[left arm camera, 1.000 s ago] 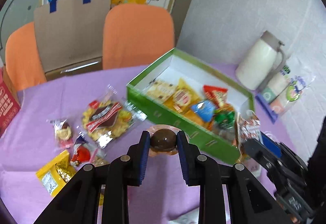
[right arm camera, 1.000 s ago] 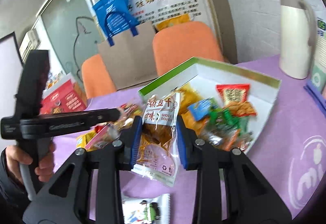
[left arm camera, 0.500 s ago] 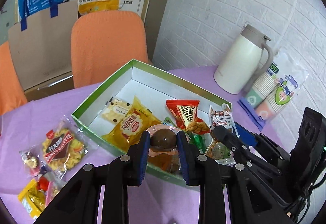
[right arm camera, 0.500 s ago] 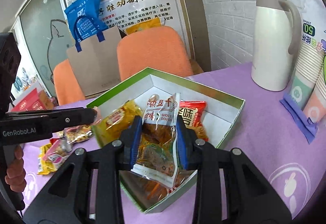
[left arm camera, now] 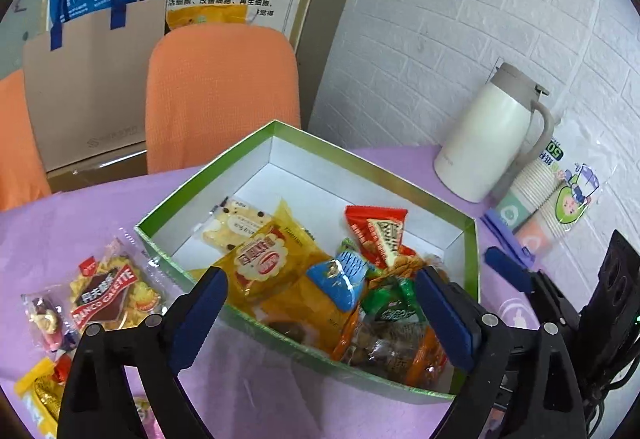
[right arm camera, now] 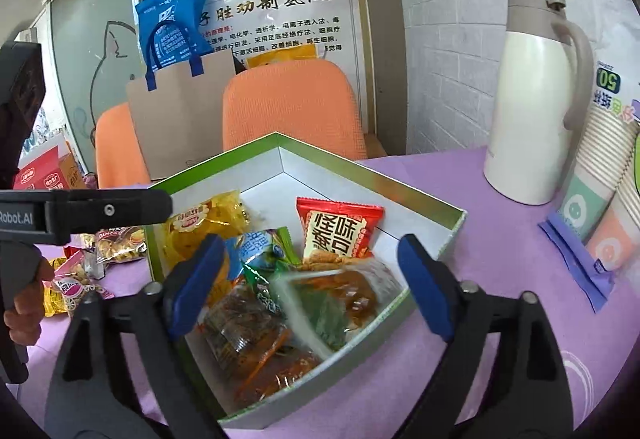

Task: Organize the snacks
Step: 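Carry both snacks into the green box and open both tools, then move both tools back to the white printed snack bag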

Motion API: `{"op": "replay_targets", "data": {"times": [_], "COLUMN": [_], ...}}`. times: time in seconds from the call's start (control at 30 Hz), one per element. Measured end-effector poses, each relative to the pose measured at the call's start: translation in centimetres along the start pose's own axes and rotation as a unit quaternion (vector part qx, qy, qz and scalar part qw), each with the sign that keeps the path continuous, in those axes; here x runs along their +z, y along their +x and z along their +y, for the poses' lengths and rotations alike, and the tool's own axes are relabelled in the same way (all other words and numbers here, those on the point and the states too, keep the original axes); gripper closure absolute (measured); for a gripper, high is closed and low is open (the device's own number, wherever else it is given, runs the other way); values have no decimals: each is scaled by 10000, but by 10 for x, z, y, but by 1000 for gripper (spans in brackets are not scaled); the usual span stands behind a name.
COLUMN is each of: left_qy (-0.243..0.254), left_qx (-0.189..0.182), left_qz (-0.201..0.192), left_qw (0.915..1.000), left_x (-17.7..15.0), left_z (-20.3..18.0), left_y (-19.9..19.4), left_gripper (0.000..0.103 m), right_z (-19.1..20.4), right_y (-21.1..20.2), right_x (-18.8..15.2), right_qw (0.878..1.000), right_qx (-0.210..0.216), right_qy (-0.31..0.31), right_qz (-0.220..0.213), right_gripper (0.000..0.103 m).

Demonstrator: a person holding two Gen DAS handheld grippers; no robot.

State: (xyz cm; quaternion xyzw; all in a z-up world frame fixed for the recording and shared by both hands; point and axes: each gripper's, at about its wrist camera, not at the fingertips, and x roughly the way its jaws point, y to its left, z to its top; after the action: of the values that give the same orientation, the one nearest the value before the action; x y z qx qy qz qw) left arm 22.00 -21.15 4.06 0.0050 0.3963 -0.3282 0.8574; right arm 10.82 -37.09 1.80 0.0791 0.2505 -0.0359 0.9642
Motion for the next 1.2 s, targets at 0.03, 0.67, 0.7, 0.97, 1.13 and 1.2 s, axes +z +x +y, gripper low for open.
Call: {"op": "replay_targets", "data": {"times": [0.03, 0.67, 0.7, 0.97, 1.13, 1.2], "left_qy": [24, 70, -24, -539, -645, -598], "left_qx": [35, 734, 732, 825, 689, 615], "left_qz": [-16, -230, -225, 8, -124, -129], "left_qw": [10000, 9970, 9971, 9951, 9955, 9962], "left_x": [-2, -140, -154, -233, -243, -243], "left_z": [0, 27, 33, 57, 59, 55], "left_y": [-3, -154, -159, -176, -184, -184], "left_gripper": [7, 7, 7, 7, 7, 7], "right_z": [0, 60, 65, 101, 106, 109], "right_y": [-1, -136, -135, -107, -84, -72], "right_x": [-1, -32, -39, -111, -124, -125], "right_qw": [10000, 9912, 9900, 9777, 9758, 9745], "right_qx": [8, 1204, 1283, 1091, 919, 881], "right_qy": [28, -430, -550, -1375, -1063, -1001], "right_qz": [22, -336, -216, 1156, 1674, 1807], "right_gripper": [10, 1, 1, 2, 28, 37]}}
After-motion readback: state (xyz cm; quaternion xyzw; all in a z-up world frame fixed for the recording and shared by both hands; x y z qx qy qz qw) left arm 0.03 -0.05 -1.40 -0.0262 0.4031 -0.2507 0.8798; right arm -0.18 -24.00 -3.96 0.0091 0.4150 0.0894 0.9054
